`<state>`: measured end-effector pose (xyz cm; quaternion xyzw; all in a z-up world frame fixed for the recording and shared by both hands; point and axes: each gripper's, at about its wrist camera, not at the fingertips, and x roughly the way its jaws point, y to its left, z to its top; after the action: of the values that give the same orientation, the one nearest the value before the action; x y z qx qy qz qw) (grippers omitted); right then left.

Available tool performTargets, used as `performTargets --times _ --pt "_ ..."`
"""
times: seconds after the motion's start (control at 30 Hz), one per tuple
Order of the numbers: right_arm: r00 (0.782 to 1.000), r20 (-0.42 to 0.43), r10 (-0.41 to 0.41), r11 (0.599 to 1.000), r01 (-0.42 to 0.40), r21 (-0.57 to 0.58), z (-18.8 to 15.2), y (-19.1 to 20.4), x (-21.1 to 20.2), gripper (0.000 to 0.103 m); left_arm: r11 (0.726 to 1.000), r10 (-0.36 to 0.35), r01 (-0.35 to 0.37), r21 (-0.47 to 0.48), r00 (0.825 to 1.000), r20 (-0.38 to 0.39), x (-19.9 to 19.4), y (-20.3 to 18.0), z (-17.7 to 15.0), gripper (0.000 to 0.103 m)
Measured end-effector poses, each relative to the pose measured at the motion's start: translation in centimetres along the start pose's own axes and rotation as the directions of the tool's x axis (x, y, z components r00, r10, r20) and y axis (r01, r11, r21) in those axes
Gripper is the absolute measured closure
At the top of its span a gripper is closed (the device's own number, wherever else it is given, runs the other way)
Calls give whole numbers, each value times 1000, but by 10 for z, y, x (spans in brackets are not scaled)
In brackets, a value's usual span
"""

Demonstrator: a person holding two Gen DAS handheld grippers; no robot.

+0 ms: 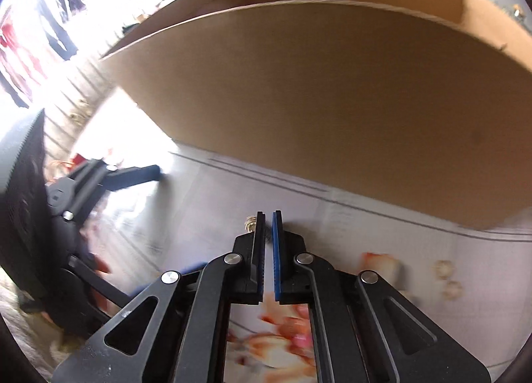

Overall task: Organize jewelry
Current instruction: 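Move the open right tool toward the gold rings and pink bead flower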

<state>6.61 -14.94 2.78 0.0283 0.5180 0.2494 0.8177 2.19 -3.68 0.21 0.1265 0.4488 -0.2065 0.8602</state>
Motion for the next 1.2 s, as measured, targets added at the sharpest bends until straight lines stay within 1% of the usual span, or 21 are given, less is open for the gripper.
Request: performTargets --times 0.07,0.1,0.17,0.2,0.23,0.27,0.33,0.43,0.5,0.57,0.63,0.67,0.7,0.73,0.8,0.87,0.97,1.03,1.07,1.13,1.2 --pt "999 18 40 999 -41 20 0 1 -1 100 1000 -1 1 1 1000 3 -1 0 -1 5" --pt "998 35 53 998 -54 37 -1 -1 -5 97 1000 -1 1 1 1000 3 -1 0 -2 5" --pt "997 71 41 997 -46 67 -2 -6 -15 96 1000 -1 1 1 1000 7 -2 1 -4 5" --pt "995 93 32 995 -41 89 -5 -11 -23 94 1000 -1 1 1 1000 8 -3 1 -5 5" --pt "994 108 22 993 -34 110 -7 -16 -30 89 1000 0 0 -1 1000 9 -3 1 -5 5" --pt "992 130 1 990 -20 141 -11 -23 -41 86 1000 1 -1 -3 1000 11 -4 2 -6 5" --pt "985 160 -56 981 25 193 -20 -36 -59 69 1000 5 -5 -8 1000 16 -5 2 -8 5" --pt "968 171 -183 956 135 259 -37 -54 -85 57 1000 15 -14 -20 999 28 -6 2 -10 5" --pt "949 152 -275 928 221 299 -48 -61 -93 48 1000 19 -18 -25 999 33 -7 3 -11 5" --pt "928 130 -350 899 293 327 -55 -68 -99 45 1000 20 -19 -25 999 28 -7 3 -11 5" --pt "909 119 -399 876 340 341 -60 -67 -98 33 1000 18 -18 -24 1000 15 -7 3 -10 5" --pt "896 122 -426 865 365 344 -62 -65 -99 31 1000 18 -18 -24 1000 8 -7 3 -9 5" --pt "883 129 -451 857 388 339 -62 -64 -102 25 1000 18 -18 -24 1000 3 -6 3 -8 5" --pt "874 134 -467 852 405 332 -63 -66 -111 18 1000 18 -18 -24 1000 -1 -6 3 -7 5" --pt "848 140 -511 837 454 306 -64 -63 -125 11 1000 18 -18 -24 1000 -9 -5 3 -4 5" --pt "809 158 -567 812 515 276 -61 -58 -133 8 1000 19 -19 -25 1000 -15 -4 3 -3 5" --pt "769 171 -616 780 564 273 -59 -56 -140 8 999 22 -22 -29 1000 -21 -2 0 1 5" --pt "766 184 -616 779 559 282 -58 -60 -140 8 999 23 -24 -31 999 -27 -1 -1 2 5" --pt "774 189 -604 789 546 281 -58 -63 -140 8 999 23 -24 -30 999 -31 0 -1 3 5" --pt "801 201 -564 818 506 274 -60 -67 -140 8 999 22 -23 -31 999 -40 0 -2 4 5" --pt "812 228 -537 835 474 278 -61 -70 -138 8 999 22 -23 -30 998 -51 2 -3 6 5"
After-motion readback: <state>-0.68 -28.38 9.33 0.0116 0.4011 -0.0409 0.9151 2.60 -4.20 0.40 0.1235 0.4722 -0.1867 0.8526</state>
